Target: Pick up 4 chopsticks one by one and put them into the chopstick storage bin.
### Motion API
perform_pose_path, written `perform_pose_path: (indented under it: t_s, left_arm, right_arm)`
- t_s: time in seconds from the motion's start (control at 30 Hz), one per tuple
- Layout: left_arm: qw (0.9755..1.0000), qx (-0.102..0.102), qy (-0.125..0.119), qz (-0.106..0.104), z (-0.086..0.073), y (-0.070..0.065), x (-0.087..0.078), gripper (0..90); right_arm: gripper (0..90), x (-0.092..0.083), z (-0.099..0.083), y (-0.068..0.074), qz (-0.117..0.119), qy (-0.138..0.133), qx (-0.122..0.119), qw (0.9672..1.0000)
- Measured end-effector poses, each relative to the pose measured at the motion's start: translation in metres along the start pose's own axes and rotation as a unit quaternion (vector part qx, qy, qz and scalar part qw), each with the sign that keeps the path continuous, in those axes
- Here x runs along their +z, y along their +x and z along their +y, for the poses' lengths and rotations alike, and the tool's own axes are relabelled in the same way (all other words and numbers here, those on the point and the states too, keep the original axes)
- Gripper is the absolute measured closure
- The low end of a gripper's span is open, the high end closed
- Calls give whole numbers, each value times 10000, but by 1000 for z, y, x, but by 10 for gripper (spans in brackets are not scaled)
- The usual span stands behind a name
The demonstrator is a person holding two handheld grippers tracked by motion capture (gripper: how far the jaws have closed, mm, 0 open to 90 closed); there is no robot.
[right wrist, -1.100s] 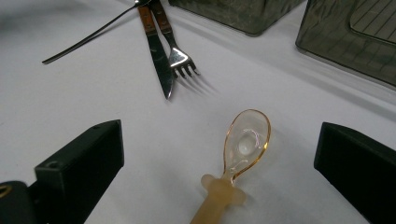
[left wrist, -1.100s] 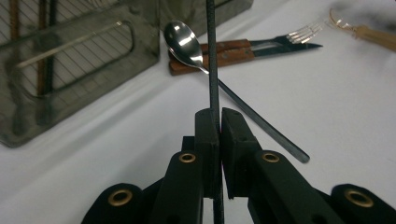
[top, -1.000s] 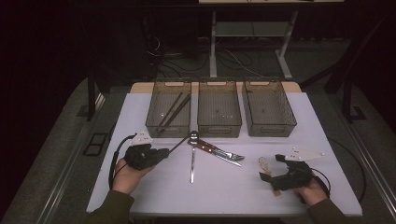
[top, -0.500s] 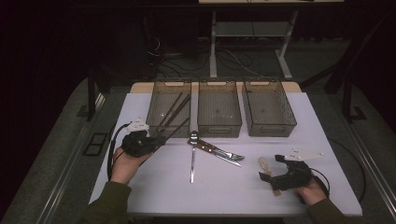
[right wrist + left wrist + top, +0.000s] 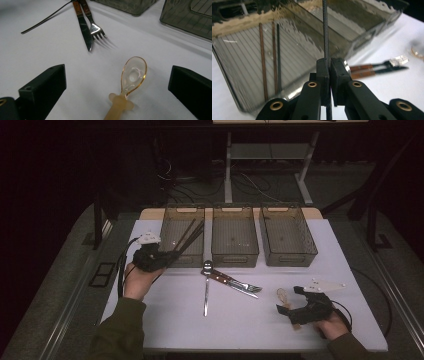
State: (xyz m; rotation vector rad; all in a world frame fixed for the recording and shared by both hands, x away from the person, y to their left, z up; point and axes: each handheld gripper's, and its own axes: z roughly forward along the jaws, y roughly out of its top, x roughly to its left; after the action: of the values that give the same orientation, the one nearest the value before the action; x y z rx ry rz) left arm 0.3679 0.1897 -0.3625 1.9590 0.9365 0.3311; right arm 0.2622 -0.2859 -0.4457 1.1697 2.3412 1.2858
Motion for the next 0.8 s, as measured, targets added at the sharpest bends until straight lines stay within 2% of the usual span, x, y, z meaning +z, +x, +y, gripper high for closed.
perform_pose_path:
  t_s: [0.4,0.5,0.6,0.8]
  left_arm:
    - [9996,48,48,264,52,26,26,856]
    - [9995,-13,16,327,59,33,36,856]
    - [9990,10,98,434,65,43,47,856]
    - [9984,-242,55,506,67,61,71,856]
  right_arm:
    - [13,-2,0,-1,17,-50,7,10000]
    - [12,-2,0,0,18,-44,9,10000]
    - [13,-2,0,0,25,-48,14,10000]
    - [13,-3,0,0,44,-90,7,9999]
